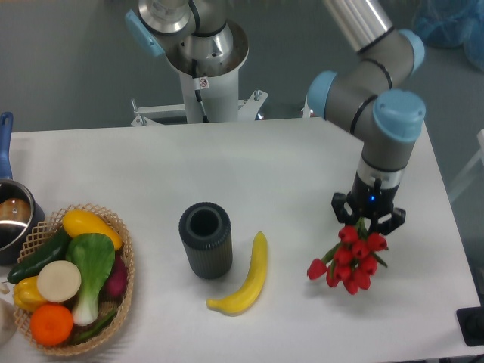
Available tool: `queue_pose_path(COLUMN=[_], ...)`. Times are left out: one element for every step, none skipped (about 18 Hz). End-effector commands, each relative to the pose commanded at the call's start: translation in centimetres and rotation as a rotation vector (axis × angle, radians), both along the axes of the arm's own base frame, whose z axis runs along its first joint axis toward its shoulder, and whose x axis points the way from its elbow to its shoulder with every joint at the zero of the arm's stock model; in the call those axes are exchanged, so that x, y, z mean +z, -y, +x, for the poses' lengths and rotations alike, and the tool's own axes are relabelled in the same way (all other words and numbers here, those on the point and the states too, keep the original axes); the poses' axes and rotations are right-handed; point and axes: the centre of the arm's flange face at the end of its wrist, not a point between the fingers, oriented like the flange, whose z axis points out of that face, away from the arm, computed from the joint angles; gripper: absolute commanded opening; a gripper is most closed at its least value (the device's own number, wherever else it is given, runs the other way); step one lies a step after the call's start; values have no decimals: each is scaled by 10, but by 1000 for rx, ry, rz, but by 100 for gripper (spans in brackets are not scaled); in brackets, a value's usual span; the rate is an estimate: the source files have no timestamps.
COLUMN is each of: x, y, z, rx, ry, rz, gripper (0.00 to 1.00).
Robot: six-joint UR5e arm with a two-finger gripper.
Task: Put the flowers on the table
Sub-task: 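Carry the held tulips down toward the table beside the banana, then lower the tulips onto the table and open the gripper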
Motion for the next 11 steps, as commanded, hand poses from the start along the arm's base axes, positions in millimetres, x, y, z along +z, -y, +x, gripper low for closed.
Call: queue_pose_path(x=[-3, -7, -9, -13, -14, -16, -17, -21, -22, -23, -23], y=[0, 0, -1, -2, -2, -3, -5, -6, -7, -7, -7], z=[0, -1, -1, -1, -1, -1, 1, 1, 2, 2, 2], rx=[1, 4, 6, 4, 4, 3, -2, -3, -5, -5, -5], ry=[5, 11, 13, 18, 20, 23, 23, 28, 30, 31, 31], rz=[-2, -4, -5, -7, -8, -8, -8, -12, -12, -13, -13], gripper=[38, 38, 38, 39, 39, 41, 42, 42, 42, 42, 42])
